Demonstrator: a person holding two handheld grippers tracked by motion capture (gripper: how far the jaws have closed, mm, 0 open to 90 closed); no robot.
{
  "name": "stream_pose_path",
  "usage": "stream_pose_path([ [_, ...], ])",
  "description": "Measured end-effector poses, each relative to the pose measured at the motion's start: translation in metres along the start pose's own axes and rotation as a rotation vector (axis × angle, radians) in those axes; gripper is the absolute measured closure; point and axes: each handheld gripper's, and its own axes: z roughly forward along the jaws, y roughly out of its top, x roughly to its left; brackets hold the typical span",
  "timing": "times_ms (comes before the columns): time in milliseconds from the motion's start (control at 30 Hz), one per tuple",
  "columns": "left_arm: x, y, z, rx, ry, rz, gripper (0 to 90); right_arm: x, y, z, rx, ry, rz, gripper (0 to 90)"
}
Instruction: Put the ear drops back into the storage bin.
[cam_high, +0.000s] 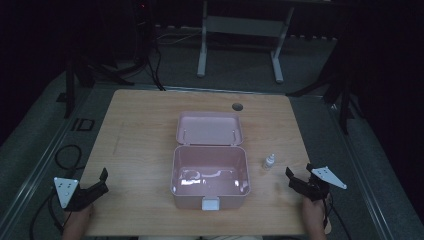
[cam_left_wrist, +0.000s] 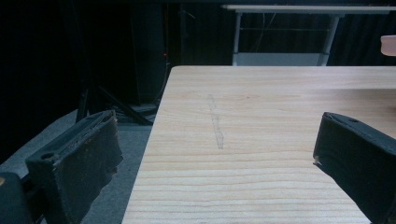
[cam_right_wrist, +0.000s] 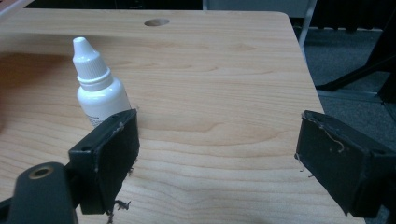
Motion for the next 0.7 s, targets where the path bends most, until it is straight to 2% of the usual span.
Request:
stream_pose_path([
  [167, 0.0, 0.0, 0.0, 0.003, -0.003, 0.003, 1.0, 0.0, 0.001, 0.002, 0.028, 0.005, 0.0, 13.0],
  [233, 0.0, 0.0, 0.0, 0.002, 0.0, 0.002, 1.0, 0.0, 0.002, 0.004, 0.069, 0.018, 0.007, 13.0],
  [367, 0.0, 0.0, 0.0, 0.005, -0.002, 0.002, 1.0, -0.003, 0.007, 0.004, 0.157, 0.014, 0.024, 12.7],
  [433, 0.0, 0.0, 0.001, 0.006, -0.002, 0.002, 1.0, -0.006, 0.008, 0.005, 0.213, 0.04, 0.032, 12.0],
  [567, 0.0, 0.0, 0.001, 0.006, -0.002, 0.003, 1.0, -0.007, 0.009, 0.006, 0.306, 0.067, -0.003, 11.1],
  [700, 0.0, 0.0, 0.001, 0.007, -0.002, 0.006, 1.0, -0.006, 0.013, 0.005, 0.351, 0.083, -0.027, 11.0],
])
